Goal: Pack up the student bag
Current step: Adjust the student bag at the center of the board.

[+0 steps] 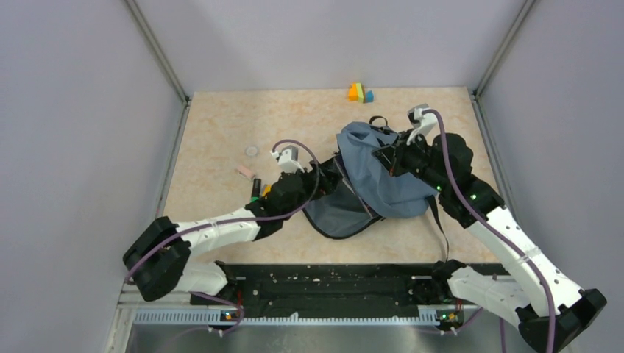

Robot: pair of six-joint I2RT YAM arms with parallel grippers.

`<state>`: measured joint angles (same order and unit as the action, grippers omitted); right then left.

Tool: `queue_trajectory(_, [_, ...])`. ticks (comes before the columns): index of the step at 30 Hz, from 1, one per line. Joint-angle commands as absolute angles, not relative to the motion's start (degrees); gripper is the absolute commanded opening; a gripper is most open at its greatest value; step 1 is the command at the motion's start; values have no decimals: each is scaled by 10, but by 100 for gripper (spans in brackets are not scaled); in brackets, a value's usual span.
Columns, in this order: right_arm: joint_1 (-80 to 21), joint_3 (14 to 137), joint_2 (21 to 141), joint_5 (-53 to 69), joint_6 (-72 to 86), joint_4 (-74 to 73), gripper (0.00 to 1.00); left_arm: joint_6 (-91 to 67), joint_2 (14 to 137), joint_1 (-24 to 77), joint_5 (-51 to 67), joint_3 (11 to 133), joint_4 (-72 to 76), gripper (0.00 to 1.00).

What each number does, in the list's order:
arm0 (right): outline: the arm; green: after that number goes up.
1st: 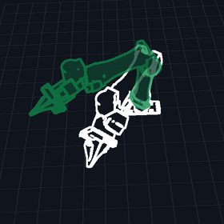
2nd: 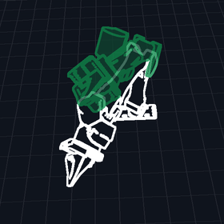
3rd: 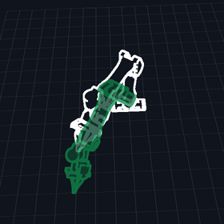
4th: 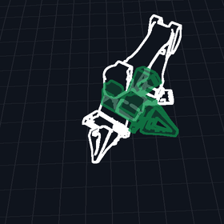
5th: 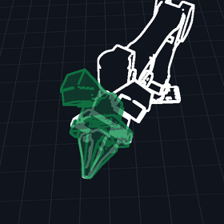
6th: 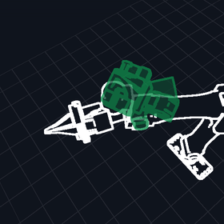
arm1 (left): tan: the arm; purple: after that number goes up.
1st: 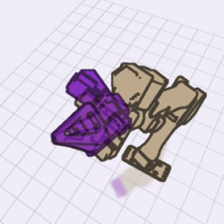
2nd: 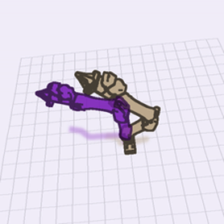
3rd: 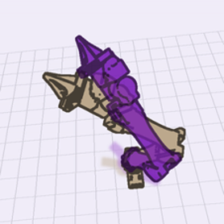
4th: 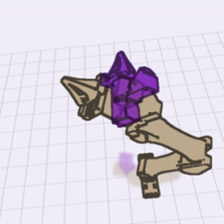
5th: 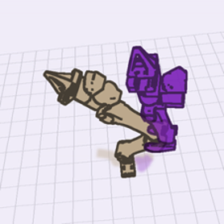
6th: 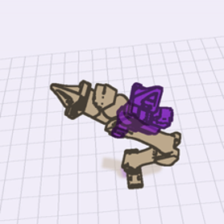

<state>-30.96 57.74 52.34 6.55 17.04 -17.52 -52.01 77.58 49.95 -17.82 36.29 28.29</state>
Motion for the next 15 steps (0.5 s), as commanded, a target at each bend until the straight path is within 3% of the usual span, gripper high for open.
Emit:
queue_trajectory(1, [-306, 586, 502, 14, 149, -135, 0, -504, 720, 479, -171, 355, 111, 91])
queue_trajectory(12, [-306, 580, 496, 13, 149, -137, 0, -577, 639, 394, -65, 223, 106, 95])
queue_trajectory(15, [-306, 579, 497, 16, 151, -135, 0, -592, 652, 389, -35, 192, 163, 89])
